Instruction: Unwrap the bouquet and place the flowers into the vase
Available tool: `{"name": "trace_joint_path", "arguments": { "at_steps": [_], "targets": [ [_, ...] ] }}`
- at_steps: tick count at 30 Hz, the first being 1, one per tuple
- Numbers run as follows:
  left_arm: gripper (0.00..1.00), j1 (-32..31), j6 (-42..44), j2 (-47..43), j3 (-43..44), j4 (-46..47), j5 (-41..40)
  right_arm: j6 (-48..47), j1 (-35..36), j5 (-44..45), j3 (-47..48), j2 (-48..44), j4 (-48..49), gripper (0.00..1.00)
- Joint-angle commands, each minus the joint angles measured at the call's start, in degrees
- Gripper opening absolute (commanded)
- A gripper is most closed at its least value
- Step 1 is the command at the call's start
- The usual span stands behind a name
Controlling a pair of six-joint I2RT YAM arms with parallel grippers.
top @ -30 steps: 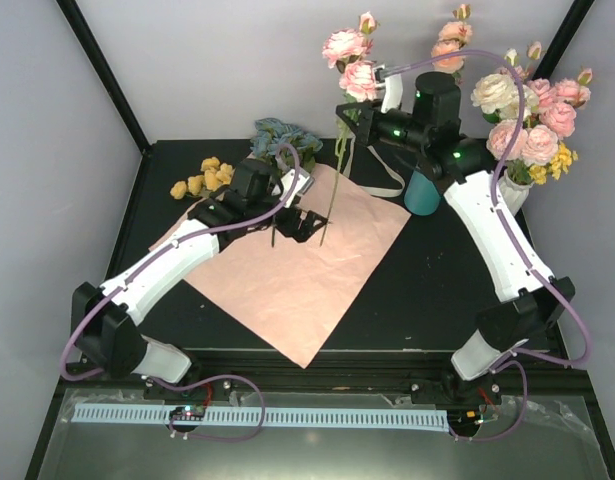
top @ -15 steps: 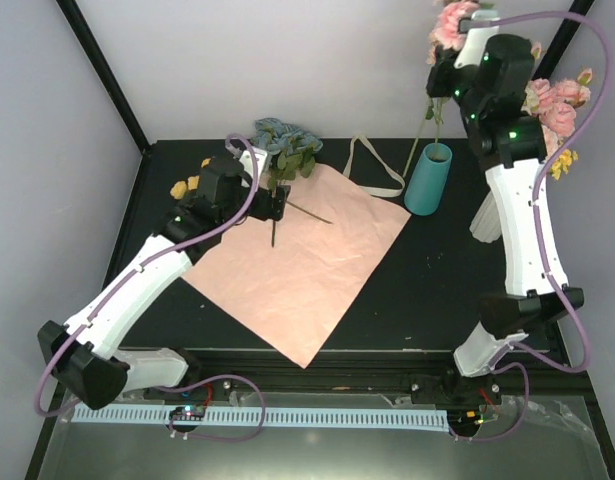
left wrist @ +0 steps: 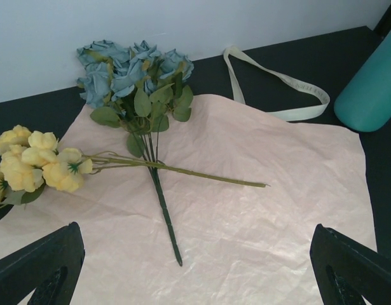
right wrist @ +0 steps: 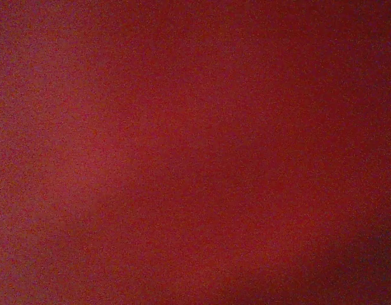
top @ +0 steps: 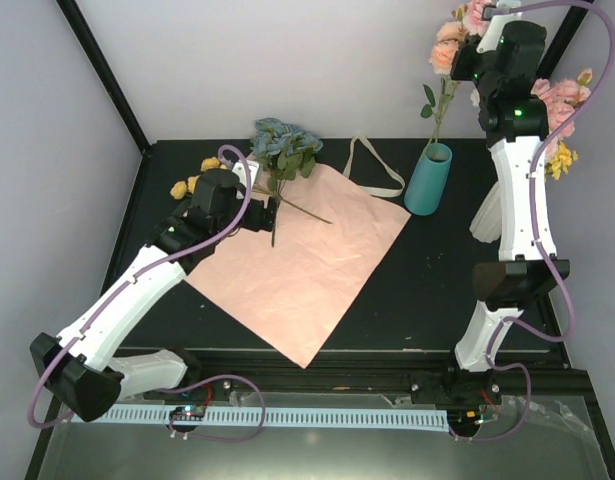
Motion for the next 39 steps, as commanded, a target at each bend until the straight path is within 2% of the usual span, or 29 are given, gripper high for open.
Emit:
{"name": "trace_joint_path", "arguments": {
  "at_steps": [1, 16, 27, 29, 30, 32, 34, 36, 39],
  "targets": [
    [0.99, 0.44, -0.18, -1.42, -0.48, 0.1, -1.68, -0.51, -0.98, 0.5, 3.64, -0.12, 2.52, 0.02],
    [0.99, 0.56, 0.86, 1.45, 0.7, 1.41, -0.37, -0.66, -1.25, 2.31, 1.47, -1.54, 1.86, 0.02],
    [0.99, 0.6, 0.67, 1.77, 0.95, 0.43, -1.38, 3.02, -1.27, -0.19, -1.91, 3.59, 0.84, 0.02],
    [0.99, 0.63, 0.27, 1.52, 0.63, 0.08, -1.84, 3.99, -1.27, -0.57, -2.13, 4.82, 0.54, 0.1],
    [0.99, 0.7, 0.05, 1.34, 0.46, -0.03, -2.04, 4.34, -1.25, -0.76, -2.11, 5.28, 0.41, 0.18],
    [0.99, 0.7, -0.35, 1.05, 0.18, -0.27, -2.42, 5.08, -1.25, -0.91, -2.13, 5.91, 0.14, 0.41],
    [0.99, 0.73, -0.66, 0.85, 0.01, -0.67, -2.77, 5.59, -1.25, -0.72, -1.98, 6.36, 0.07, 0.56],
    [0.99, 0.73, -1.01, 0.66, -0.04, -1.06, -3.09, 6.24, -1.28, -0.38, -1.69, 6.56, 0.05, 0.64],
    [0.99, 0.69, -1.51, 0.87, 0.03, -1.55, -3.23, 7.12, -1.32, -0.15, -1.53, 6.54, -0.15, 0.71]
  ]
}}
